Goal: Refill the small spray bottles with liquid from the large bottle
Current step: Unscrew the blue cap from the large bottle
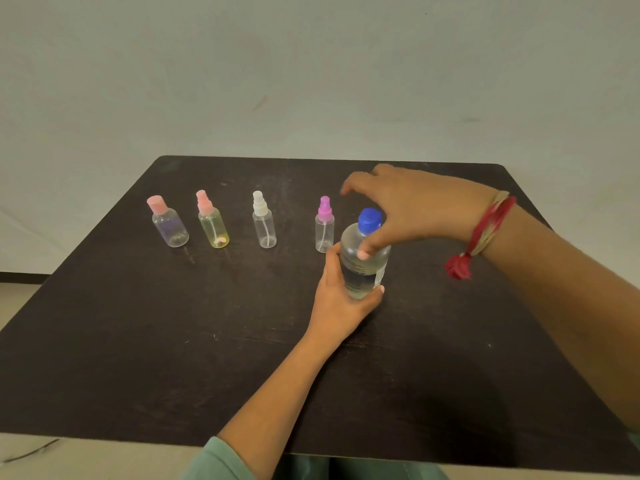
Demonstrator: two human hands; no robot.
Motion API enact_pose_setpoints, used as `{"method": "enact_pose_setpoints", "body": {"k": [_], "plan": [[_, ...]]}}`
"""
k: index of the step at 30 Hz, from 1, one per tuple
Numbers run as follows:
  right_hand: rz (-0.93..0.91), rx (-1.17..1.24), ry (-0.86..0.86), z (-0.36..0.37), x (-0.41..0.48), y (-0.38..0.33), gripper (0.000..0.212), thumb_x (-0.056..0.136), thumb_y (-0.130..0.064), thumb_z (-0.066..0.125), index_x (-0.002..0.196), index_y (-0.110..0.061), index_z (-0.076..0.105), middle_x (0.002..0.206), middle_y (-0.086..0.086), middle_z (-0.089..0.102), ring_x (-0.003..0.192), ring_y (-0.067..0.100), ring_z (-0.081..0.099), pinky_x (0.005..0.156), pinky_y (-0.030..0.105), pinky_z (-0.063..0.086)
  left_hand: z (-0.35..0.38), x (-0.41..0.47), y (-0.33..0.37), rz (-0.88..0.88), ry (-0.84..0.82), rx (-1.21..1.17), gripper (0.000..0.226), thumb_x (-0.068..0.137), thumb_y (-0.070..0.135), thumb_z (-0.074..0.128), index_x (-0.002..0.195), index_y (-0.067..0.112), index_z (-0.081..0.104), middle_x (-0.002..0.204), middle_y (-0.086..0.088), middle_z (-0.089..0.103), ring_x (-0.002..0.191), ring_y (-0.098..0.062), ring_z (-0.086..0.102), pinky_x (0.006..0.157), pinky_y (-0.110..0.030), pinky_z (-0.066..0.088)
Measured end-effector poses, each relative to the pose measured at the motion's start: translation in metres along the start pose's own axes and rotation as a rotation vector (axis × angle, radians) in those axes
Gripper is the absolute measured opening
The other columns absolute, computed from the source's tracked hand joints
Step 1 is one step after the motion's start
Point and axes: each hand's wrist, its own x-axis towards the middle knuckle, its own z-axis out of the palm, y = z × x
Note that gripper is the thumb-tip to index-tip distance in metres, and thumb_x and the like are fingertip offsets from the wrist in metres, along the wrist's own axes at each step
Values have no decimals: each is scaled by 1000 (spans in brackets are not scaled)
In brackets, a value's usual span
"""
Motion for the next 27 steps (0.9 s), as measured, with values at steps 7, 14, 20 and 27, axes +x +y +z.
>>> {"method": "enact_pose_setpoints", "body": {"k": [7,14,20,27], "plan": [[-153,-152,153,11,4,0,6,91,-19,55,91,-16,50,87,-2,48,81,16,44,63,28,29,1,1,-2,-17,0,-12,75,72,20,80,120,52,31,121,13,54,110,1,54,89,-15,46],[-380,322,472,39,-7,36,27,80,3,63,98,-17,64,101,-6,55,94,8,55,81,19,46,2,1,-5,1,20,51,83,72,23,81,114,65,23,125,13,52,112,3,52,88,-7,40],[-119,1297,861,100,-11,36,33,80,5,69,101,-18,57,108,7,58,97,21,69,87,28,54,3,2,-9,16,42,67,80,70,24,83,125,48,30,129,8,50,116,-2,51,94,-14,42],[260,1522,992,159,-2,52,33,82,11,63,94,-18,55,96,-2,60,95,12,68,83,24,51,11,9,-8,27,33,92,78,71,18,83,131,25,33,127,4,38,114,8,41,91,1,31]]}}
